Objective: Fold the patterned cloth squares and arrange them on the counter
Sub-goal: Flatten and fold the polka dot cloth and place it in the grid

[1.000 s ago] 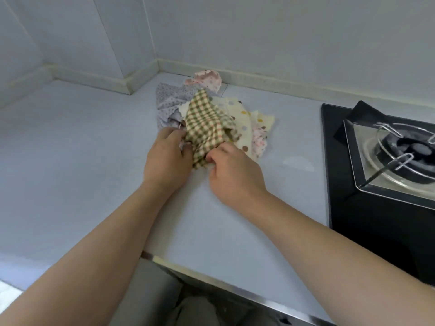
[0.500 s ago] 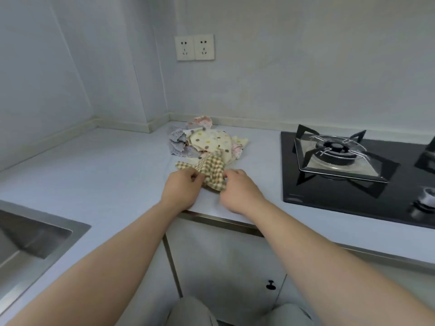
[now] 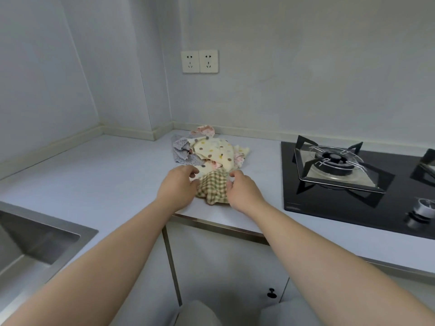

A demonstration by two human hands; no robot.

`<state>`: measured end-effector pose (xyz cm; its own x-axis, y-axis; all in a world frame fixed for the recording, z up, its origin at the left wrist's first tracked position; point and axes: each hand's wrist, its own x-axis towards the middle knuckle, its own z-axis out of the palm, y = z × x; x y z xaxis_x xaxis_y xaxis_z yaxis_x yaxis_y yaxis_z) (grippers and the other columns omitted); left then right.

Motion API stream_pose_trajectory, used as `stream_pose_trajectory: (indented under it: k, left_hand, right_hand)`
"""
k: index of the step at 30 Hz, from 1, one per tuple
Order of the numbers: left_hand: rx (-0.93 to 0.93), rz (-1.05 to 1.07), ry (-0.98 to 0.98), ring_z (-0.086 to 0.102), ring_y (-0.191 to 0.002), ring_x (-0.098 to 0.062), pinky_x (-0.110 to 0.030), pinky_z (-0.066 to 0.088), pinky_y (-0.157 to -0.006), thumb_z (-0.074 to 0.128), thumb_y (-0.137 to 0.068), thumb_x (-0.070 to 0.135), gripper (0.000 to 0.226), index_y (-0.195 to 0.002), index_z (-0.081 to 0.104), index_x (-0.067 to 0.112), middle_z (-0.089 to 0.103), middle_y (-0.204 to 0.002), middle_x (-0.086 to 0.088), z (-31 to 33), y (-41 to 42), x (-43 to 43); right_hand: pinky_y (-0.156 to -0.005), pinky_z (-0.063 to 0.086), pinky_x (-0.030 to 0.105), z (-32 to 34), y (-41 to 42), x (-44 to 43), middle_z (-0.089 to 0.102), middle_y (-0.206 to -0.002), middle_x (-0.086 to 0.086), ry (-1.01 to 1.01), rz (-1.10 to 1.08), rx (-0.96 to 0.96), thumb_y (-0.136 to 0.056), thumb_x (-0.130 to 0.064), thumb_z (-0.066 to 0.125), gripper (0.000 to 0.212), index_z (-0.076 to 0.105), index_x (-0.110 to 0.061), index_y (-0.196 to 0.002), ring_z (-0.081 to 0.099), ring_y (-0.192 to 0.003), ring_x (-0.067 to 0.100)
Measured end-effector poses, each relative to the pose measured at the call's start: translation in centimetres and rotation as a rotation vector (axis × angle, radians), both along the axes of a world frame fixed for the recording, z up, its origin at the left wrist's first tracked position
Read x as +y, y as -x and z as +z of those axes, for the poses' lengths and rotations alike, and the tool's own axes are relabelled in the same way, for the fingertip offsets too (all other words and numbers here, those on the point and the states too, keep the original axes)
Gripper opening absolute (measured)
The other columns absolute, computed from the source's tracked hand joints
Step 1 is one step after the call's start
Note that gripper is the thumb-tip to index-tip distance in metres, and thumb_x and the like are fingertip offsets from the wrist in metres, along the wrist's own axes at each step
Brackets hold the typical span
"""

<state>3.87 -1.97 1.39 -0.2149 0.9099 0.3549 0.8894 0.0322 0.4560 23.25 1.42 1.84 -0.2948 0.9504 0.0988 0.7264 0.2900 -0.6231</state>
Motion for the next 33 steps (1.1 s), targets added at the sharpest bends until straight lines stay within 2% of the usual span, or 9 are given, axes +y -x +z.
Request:
stream_pose_trajectory:
  k: [3, 5, 7, 10, 14, 20, 25, 29, 33]
  left_hand:
    - [0.102, -0.078, 0.15, 0.042, -0.137, -0.024, -0.043, 0.04, -0.111, 0.06, -0.095, 0.031, 0.053, -0.146, 0.048, 0.025, 0.054, -0.146, 0.002, -0.6, 0.3, 1.5]
    - [0.127, -0.123, 0.236, 0.043, -0.135, -0.026, -0.045, 0.039, -0.11, 0.055, -0.091, 0.032, 0.06, -0.15, 0.042, 0.029, 0.054, -0.146, -0.001, -1.3, 0.5, 2.2]
    - [0.136, -0.13, 0.26, 0.046, -0.129, -0.026, -0.044, 0.038, -0.107, 0.055, -0.089, 0.032, 0.062, -0.15, 0.042, 0.033, 0.057, -0.14, -0.001, -1.8, 0.8, 2.7]
    - [0.136, -0.139, 0.184, 0.049, -0.117, -0.024, -0.041, 0.04, -0.102, 0.058, -0.089, 0.03, 0.052, -0.141, 0.053, 0.03, 0.059, -0.121, 0.0, -1.8, 1.1, 3.0]
    - [0.165, -0.142, 0.057, 0.058, -0.103, -0.023, -0.041, 0.048, -0.091, 0.06, -0.091, 0.028, 0.033, -0.123, 0.065, 0.026, 0.065, -0.107, 0.003, -1.7, 1.4, 3.0]
    - [0.058, -0.104, -0.084, 0.064, -0.087, -0.021, -0.036, 0.052, -0.077, 0.066, -0.093, 0.024, 0.011, -0.103, 0.065, 0.02, 0.071, -0.094, 0.002, 0.0, 1.0, 2.3]
    - [0.048, -0.1, -0.21, 0.057, -0.091, -0.017, -0.033, 0.046, -0.075, 0.066, -0.093, 0.021, 0.01, -0.102, 0.064, 0.02, 0.066, -0.101, 0.004, 2.6, 0.3, 1.4]
    - [0.058, -0.056, -0.223, 0.057, -0.092, -0.018, -0.037, 0.05, -0.075, 0.06, -0.094, 0.026, 0.007, -0.102, 0.06, 0.026, 0.063, -0.1, 0.007, 4.8, -1.0, 0.3]
    - [0.067, -0.007, -0.253, 0.054, -0.096, -0.018, -0.034, 0.045, -0.074, 0.06, -0.097, 0.033, 0.012, -0.098, 0.063, 0.021, 0.059, -0.102, 0.006, 6.5, -1.9, -0.9]
  right_hand:
    - [-0.102, 0.049, 0.039, -0.1, 0.6, 1.8, 0.045, -0.151, 0.006, 0.054, 0.062, 0.004, -0.099, -0.024, 0.052, 0.059, 0.034, -0.019, -0.155, 0.052, -0.128, 0.027]
    - [-0.107, 0.046, 0.036, 0.0, 0.9, 2.8, 0.038, -0.158, 0.002, 0.113, 0.143, -0.004, -0.092, -0.016, 0.055, 0.073, 0.028, -0.025, -0.159, 0.047, -0.136, 0.024]
    - [-0.095, 0.048, 0.028, 0.0, 1.2, 3.6, 0.042, -0.156, -0.001, 0.157, 0.212, -0.038, -0.088, -0.01, 0.056, 0.078, 0.029, -0.031, -0.158, 0.051, -0.128, 0.021]
    - [-0.071, 0.049, 0.022, 0.2, 1.2, 4.4, 0.056, -0.134, -0.002, 0.115, 0.229, -0.064, -0.085, -0.01, 0.063, 0.064, 0.048, -0.03, -0.144, 0.06, -0.101, 0.014]
    - [-0.077, 0.054, 0.037, 0.8, 0.6, 4.8, 0.064, -0.1, -0.002, 0.056, 0.205, -0.076, -0.082, -0.017, 0.071, 0.03, 0.061, -0.025, -0.109, 0.062, -0.085, 0.016]
    - [-0.067, 0.044, 0.032, 2.8, -0.4, 4.4, 0.058, -0.097, 0.0, 0.005, 0.353, -0.011, -0.077, 0.0, 0.068, 0.026, 0.056, -0.019, -0.09, 0.05, -0.08, 0.016]
    - [-0.072, 0.043, 0.026, 4.3, -1.4, 3.1, 0.056, -0.098, -0.008, -0.014, 0.382, 0.109, -0.087, -0.026, 0.078, 0.025, 0.061, -0.014, -0.101, 0.051, -0.078, 0.011]
    - [-0.079, 0.039, 0.026, 5.1, -2.3, 2.3, 0.054, -0.113, -0.001, -0.109, 0.302, 0.097, -0.09, -0.036, 0.074, 0.019, 0.058, -0.028, -0.084, 0.056, -0.095, 0.016]
    - [-0.078, 0.038, 0.028, 7.0, -3.5, 1.0, 0.054, -0.105, -0.002, -0.195, 0.228, 0.086, -0.092, -0.041, 0.069, 0.025, 0.055, -0.028, -0.076, 0.054, -0.095, 0.014]
